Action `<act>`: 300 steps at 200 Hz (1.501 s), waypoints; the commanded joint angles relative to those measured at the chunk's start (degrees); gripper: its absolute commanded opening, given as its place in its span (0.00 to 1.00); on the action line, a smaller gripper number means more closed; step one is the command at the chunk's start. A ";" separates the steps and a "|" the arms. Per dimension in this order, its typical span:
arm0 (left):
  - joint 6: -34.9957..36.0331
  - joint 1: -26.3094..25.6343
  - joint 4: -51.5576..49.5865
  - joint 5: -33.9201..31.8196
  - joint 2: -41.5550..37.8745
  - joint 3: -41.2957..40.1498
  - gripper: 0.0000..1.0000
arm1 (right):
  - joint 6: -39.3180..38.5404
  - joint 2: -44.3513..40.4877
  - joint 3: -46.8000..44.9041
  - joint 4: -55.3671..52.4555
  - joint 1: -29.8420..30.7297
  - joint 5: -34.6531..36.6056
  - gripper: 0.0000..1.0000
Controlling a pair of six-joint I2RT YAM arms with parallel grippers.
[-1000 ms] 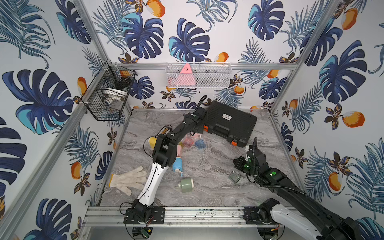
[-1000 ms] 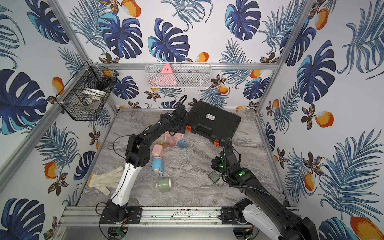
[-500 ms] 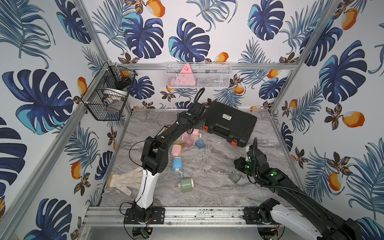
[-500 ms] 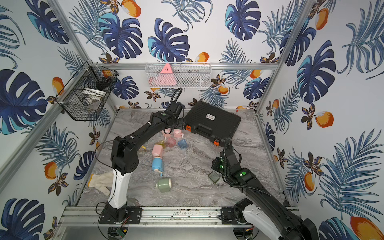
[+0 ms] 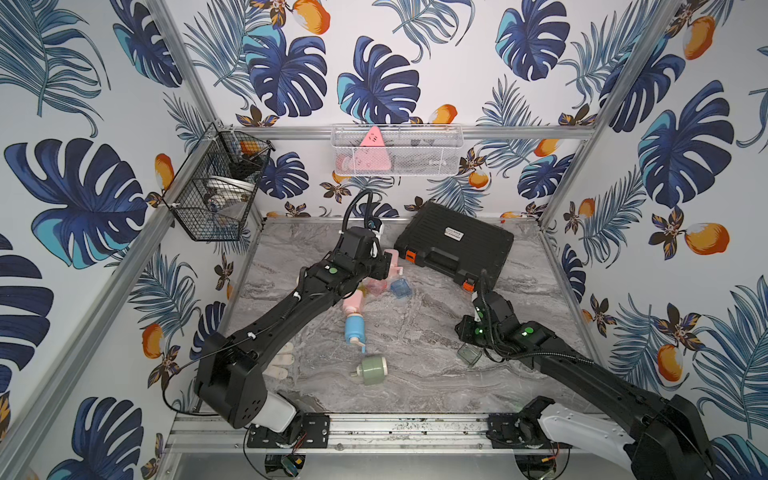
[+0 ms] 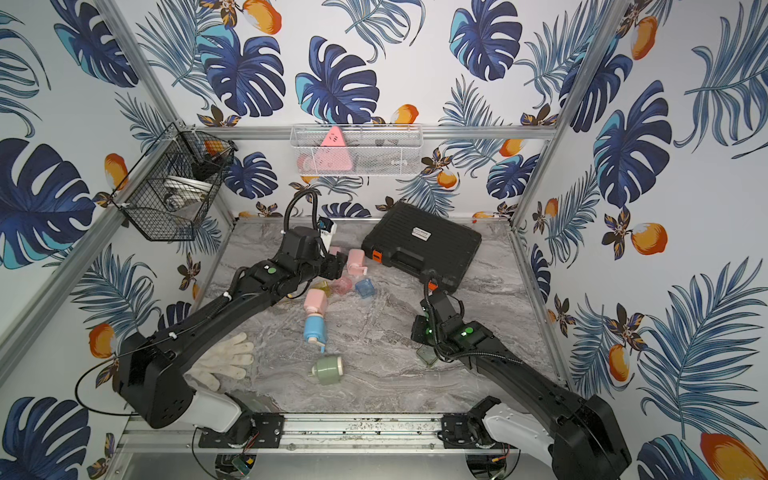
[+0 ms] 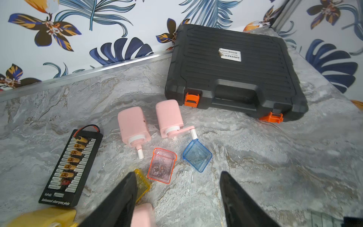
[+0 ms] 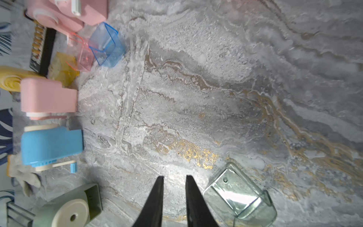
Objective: Put the tray back into the pencil sharpener
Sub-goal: Move the container to the center of the board.
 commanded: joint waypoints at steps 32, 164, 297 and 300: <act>6.83 0.00 0.39 9.04 -6.42 -3.53 0.70 | 8.20 7.33 3.55 -9.15 6.39 9.82 0.32; 6.26 -0.06 5.07 8.95 -10.77 -9.36 0.68 | 25.70 16.80 1.92 -4.77 8.16 13.08 0.37; 6.21 -0.01 5.49 9.52 -11.61 -10.23 0.67 | 22.94 23.45 3.29 -1.19 10.25 10.39 0.07; 6.19 -0.09 5.66 9.56 -11.61 -10.26 0.67 | 22.99 23.46 3.47 -1.44 10.57 10.59 0.07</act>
